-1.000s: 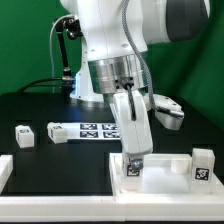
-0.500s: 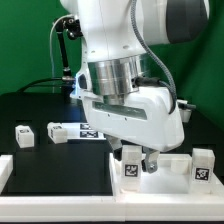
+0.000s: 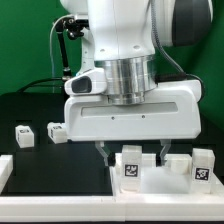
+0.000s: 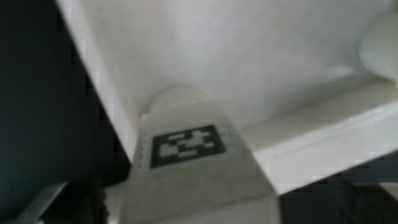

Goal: Assemble square table

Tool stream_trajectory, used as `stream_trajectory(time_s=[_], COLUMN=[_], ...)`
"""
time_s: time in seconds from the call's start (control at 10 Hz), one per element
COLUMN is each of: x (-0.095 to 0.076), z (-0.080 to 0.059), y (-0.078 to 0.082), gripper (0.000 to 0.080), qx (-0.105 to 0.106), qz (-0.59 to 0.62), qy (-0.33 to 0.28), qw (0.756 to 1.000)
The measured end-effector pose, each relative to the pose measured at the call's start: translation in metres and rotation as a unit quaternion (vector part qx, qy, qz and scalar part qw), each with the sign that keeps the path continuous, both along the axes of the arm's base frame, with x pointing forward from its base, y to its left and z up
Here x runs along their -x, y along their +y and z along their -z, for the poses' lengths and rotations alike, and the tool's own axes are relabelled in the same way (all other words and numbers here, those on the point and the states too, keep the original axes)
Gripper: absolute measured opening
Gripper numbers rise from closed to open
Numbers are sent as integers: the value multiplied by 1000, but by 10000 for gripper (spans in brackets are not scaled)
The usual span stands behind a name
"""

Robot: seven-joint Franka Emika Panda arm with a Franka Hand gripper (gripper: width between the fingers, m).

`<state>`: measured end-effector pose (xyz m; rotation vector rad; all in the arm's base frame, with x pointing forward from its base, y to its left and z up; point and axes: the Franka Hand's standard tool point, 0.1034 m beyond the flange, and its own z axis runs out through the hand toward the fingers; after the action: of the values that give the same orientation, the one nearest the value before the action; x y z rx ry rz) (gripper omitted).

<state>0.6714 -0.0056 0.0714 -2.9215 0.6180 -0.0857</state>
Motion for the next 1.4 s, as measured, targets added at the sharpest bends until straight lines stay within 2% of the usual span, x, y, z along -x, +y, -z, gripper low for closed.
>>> stream_trajectory(time_s=[0.1,0.2,0.3,0.4,0.5,0.7,0.8,0.9,1.0,1.1,1.2,1.3,1.4], x=[0,0,0,2,2,3,3,0,0,1,2,2,2], z=[0,0,1,2,1,-1,-3,-1,0,1,3,3,4], y=[-1,-1,0,-5,-5,-12,-6,-3,-5,-2,1,0,0], gripper=[535,535,354,296,296,294,294,294,292,292,292,292,372], qx=[2,0,-3,-3,-7,-20,-36,-61,-70,-70,-70,-69,-68], qz=[-7,2,39,80,113,270,390,478,520,545,552,541,525], qy=[-1,1,6,13,18,50,82,103,111,114,117,115,112], qw=[1000,1000,999,997,993,961,917,870,844,827,823,830,841])
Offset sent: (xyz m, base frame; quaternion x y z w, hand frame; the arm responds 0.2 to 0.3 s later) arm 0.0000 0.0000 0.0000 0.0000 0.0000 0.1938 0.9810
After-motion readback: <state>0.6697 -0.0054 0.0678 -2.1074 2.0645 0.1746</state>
